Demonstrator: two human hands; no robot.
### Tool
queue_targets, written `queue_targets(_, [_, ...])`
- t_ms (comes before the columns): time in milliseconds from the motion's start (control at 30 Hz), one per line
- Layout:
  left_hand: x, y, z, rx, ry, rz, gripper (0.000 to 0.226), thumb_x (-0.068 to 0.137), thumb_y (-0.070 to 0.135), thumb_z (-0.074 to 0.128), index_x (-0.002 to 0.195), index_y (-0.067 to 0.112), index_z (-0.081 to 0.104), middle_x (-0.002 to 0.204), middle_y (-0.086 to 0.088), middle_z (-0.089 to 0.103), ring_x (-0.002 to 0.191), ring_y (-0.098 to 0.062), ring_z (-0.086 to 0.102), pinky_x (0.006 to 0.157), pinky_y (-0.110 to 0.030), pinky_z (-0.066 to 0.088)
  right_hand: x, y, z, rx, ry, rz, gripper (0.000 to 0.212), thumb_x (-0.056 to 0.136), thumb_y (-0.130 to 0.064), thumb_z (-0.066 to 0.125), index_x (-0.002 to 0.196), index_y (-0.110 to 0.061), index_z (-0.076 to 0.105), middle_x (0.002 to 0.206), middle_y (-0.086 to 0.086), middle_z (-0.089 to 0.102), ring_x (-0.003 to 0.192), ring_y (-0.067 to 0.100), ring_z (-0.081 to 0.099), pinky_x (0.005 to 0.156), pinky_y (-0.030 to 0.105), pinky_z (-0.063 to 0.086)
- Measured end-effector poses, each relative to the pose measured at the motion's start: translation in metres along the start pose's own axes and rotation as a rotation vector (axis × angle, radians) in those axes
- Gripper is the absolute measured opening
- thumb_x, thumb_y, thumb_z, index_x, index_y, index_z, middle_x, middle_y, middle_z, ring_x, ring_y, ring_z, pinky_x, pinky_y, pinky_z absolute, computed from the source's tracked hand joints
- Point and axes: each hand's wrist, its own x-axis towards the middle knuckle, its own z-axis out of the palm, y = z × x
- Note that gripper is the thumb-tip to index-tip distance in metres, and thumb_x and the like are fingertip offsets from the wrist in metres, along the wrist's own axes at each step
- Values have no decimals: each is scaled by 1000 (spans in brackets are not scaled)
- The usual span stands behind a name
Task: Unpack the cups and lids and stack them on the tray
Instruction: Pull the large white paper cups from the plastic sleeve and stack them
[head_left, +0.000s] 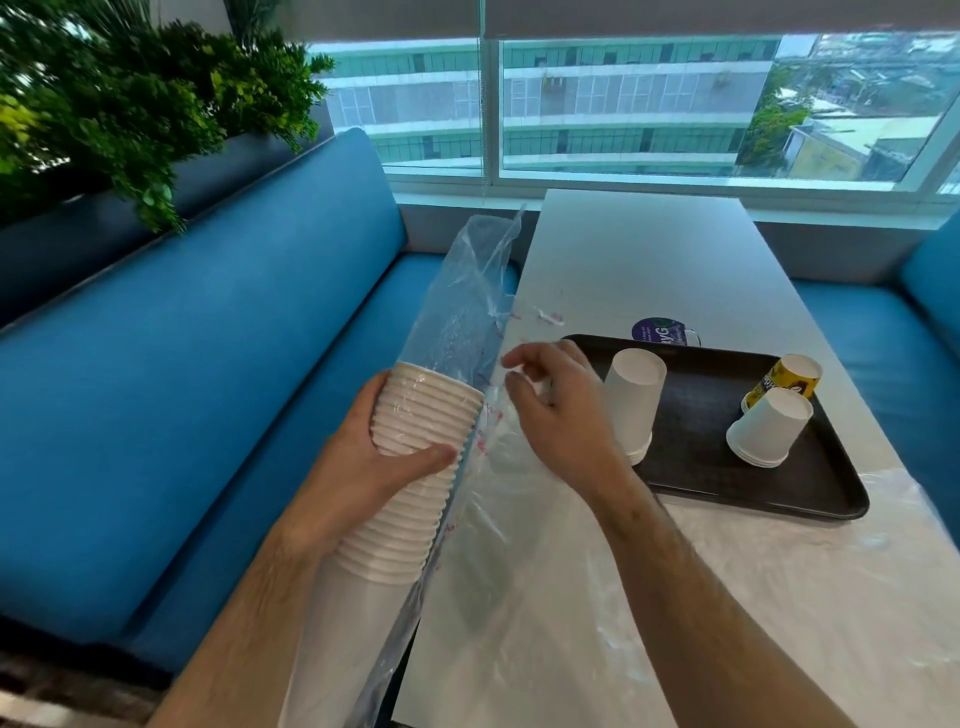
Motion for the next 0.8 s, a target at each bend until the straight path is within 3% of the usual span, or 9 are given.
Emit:
queue_targets(67, [0,-1,1,0,-3,1,106,48,57,89,142,47,40,119,18,68,107,-4,67,101,-41,53,4,-2,1,-55,-264,-90,20,101,-27,58,117,-22,69,124,-7,58,113,-1,53,100,16,39])
queue_targets(167, [0,1,1,-2,-9,2,101,50,54,89,139,47,42,117,18,69,106,-6,68,100,-43,53,7,-4,0,70,-543,-48,27,103,-32,56,121,-17,69,118,-7,68,110,6,61,100,28,48])
queue_targets(300, [0,3,2,24,-5,4,99,48,56,88,136,49,43,115,21,68,104,-1,66,100,-39,53,10,0,1,186,-529,-53,26,102,-23,58,120,-8,69,112,4,71,107,17,66,102,45,51])
queue_targets(433, [0,4,0,27,-11,-14,97,46,57,88,132,53,44,110,24,68,99,1,67,95,-37,56,15,-2,4,270,-552,-28,27,102,-20,56,119,-1,68,111,13,70,107,24,66,103,47,51])
queue_targets(800, [3,8,-4,33,-12,-12,95,47,58,88,132,50,45,111,20,69,101,-5,68,96,-43,56,15,-3,11,305,-463,9,26,102,-20,55,112,1,68,107,15,69,105,26,65,103,49,50])
